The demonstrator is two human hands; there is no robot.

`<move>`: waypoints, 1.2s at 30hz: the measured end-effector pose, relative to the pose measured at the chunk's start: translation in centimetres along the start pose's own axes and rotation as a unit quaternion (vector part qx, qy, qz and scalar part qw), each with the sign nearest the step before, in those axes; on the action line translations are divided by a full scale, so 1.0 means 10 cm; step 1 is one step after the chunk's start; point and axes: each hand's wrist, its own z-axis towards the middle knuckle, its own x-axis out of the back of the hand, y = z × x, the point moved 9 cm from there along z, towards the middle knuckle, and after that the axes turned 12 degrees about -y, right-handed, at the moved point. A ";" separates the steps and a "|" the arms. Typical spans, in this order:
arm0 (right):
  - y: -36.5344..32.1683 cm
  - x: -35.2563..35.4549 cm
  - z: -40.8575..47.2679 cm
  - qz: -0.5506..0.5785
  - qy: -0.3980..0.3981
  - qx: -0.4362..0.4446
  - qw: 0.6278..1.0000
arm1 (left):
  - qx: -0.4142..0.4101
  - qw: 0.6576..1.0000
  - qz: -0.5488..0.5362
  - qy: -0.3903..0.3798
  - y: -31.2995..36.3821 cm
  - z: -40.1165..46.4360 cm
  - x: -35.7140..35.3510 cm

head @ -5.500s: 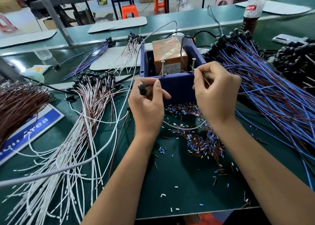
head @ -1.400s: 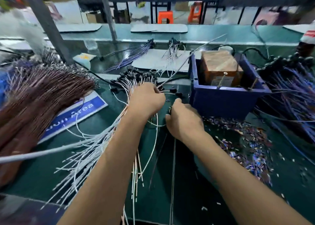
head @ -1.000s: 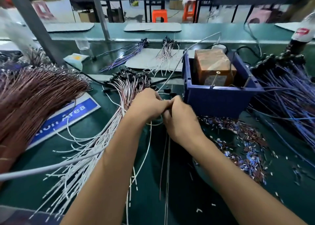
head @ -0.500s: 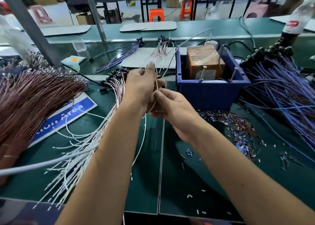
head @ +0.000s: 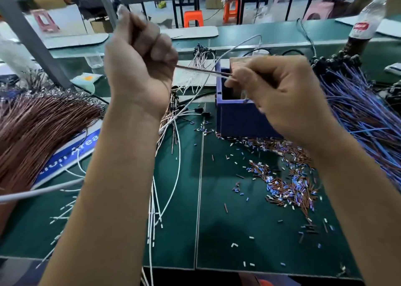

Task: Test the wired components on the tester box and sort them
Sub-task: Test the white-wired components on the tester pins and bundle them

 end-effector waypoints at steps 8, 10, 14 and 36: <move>0.42 0.20 -0.38 -0.294 -0.021 -0.018 0.955 | -0.112 0.736 0.641 -0.187 -0.92 -0.60 -0.52; 0.65 0.10 -0.53 -0.305 -0.042 -0.035 0.951 | -0.091 0.650 0.721 -0.220 -1.25 -0.71 -0.46; 0.92 -0.12 -0.74 -0.282 -0.055 -0.035 0.957 | -0.053 0.650 0.732 -0.195 -1.48 -0.79 -0.20; 1.06 -0.02 -0.82 -0.085 0.007 -0.062 0.994 | 0.135 0.852 0.480 -0.158 -1.73 -0.74 0.29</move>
